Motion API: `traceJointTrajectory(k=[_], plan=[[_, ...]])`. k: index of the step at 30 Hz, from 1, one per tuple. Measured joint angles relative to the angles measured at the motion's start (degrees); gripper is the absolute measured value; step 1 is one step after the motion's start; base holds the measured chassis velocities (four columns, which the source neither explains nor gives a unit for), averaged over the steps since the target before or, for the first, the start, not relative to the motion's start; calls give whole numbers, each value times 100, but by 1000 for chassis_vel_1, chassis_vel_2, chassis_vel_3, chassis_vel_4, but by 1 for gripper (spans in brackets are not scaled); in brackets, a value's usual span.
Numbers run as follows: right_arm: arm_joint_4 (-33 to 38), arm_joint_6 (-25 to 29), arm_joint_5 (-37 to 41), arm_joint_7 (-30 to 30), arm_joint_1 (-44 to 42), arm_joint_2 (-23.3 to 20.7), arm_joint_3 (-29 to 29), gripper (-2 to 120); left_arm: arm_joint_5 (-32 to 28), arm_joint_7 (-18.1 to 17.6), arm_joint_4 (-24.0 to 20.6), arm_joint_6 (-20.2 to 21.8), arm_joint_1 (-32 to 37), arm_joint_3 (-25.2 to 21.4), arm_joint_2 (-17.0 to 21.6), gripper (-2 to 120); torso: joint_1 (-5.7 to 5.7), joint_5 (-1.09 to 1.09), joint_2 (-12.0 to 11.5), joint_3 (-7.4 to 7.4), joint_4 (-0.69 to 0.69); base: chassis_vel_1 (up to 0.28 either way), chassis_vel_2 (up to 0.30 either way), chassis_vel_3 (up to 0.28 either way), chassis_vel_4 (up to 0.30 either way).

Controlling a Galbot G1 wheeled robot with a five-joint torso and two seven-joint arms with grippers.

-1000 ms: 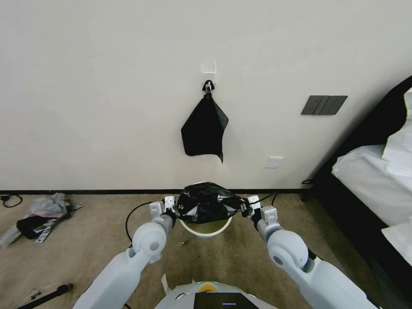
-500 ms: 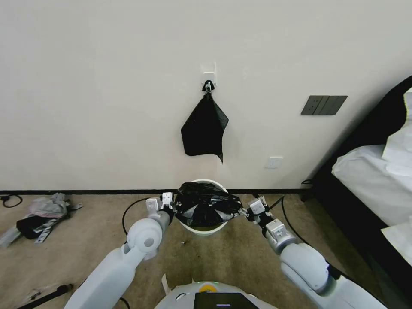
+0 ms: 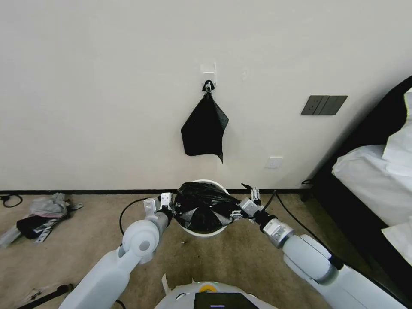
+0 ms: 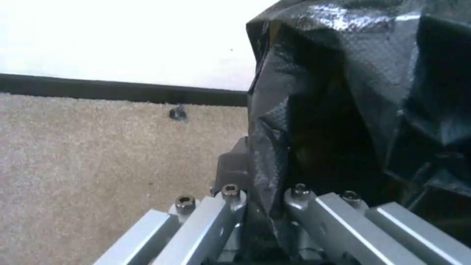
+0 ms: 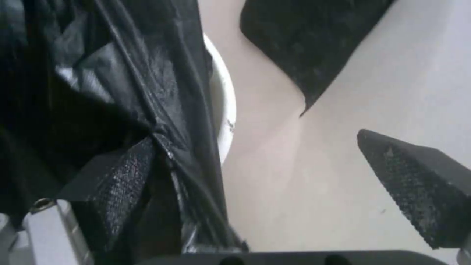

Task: Place a trash bag onto the trash bin.

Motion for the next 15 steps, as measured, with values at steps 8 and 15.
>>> traceJointTrajectory(k=[8,15], plan=[[-130,-26,-1244,-365,608,-364,-654,100,48,-83,-114,68,-8,59,-2,1,0,0,0,0,0,0,0,0,0],[-259,296,-1986,-577,827,-445,-841,100,48,-120,-118,106,-21,95,-9,1,0,0,0,0,0,0,0,0,0]])
